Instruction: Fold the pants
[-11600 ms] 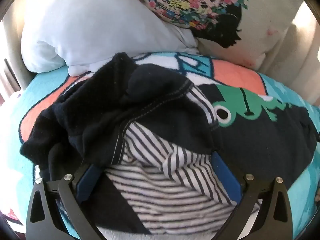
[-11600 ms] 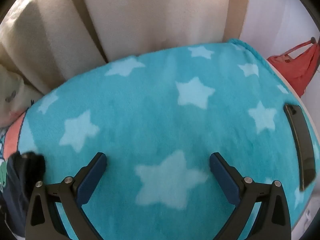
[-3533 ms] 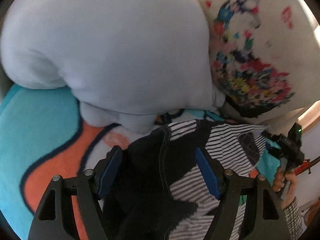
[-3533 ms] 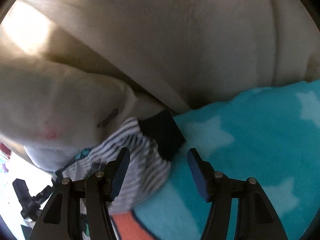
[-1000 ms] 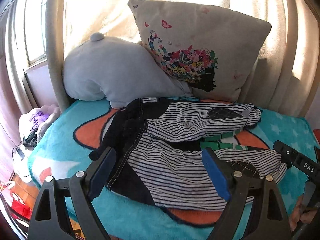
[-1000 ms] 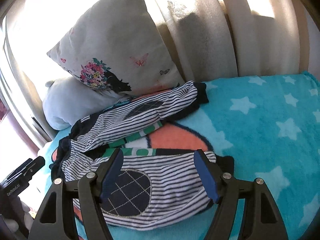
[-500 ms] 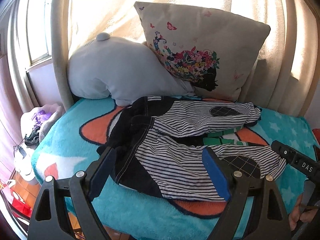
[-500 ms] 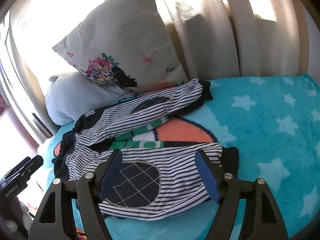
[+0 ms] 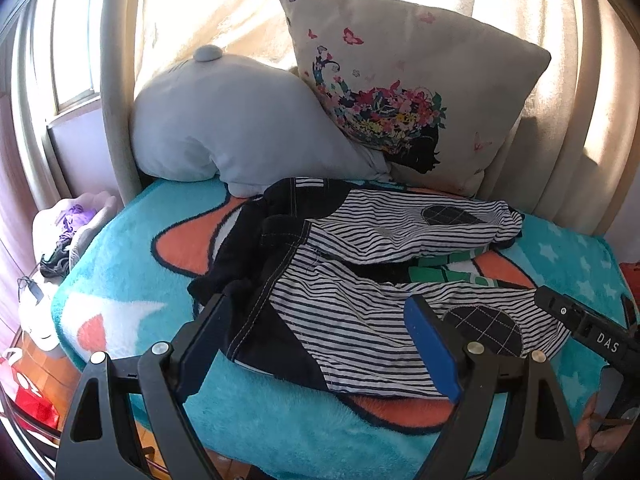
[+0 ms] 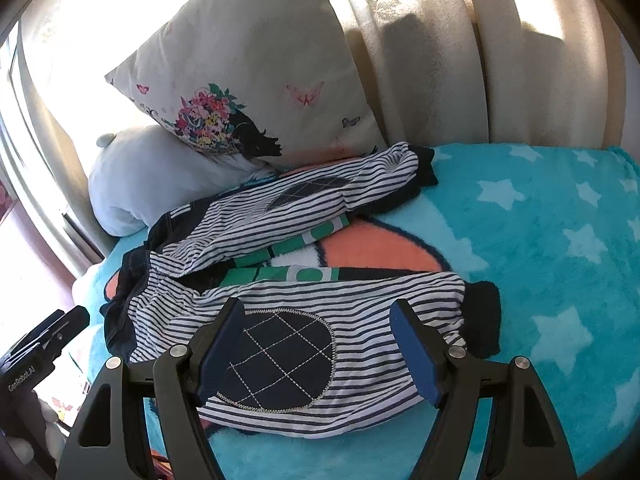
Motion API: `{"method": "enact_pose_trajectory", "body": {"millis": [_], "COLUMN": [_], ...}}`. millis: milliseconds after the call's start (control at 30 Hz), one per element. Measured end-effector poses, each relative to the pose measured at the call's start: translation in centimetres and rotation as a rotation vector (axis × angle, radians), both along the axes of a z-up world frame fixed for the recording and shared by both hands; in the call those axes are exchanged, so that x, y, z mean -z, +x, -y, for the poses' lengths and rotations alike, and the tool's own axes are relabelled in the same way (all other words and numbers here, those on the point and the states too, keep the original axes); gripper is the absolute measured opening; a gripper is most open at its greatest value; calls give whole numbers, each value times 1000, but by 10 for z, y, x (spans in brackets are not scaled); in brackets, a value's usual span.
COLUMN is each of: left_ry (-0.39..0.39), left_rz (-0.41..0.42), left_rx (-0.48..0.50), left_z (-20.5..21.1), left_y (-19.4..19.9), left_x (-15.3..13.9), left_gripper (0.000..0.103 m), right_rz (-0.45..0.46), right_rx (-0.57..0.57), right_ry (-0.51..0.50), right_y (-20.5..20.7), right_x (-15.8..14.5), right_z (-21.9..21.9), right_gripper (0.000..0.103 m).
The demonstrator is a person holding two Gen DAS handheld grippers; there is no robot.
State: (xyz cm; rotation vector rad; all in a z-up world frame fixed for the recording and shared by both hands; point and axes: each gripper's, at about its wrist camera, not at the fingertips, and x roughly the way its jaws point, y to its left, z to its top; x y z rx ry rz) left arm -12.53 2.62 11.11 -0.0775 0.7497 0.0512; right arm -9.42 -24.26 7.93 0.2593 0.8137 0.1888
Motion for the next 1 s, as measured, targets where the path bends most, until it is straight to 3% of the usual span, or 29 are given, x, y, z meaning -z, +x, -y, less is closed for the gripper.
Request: {"method": "enact_pose_trajectory", "body": {"millis": [233,433,633,1000], "left_ry": [-13,-39,-8,-55], "left_rz": [107,182,270,286], "left_rx": [-57,-137,-228,-376], "left_z": [-29,-79,-126,-195], "left_y": [-28,-56,-94,-122], "left_x": [-20,-32,-42,-38], "left_gripper": [87,87,87,89], "right_rz": [81,96,87,101], "right_rx": [-13,-61,-118,-257], "right_ry": [-96,-102,-84,-149], "right_y": [1,8,12,6], "right_x": [-26,-38,-45,-44], "right_z": [-30,-87,-149,-240], "right_gripper": [79,79,79,79]}}
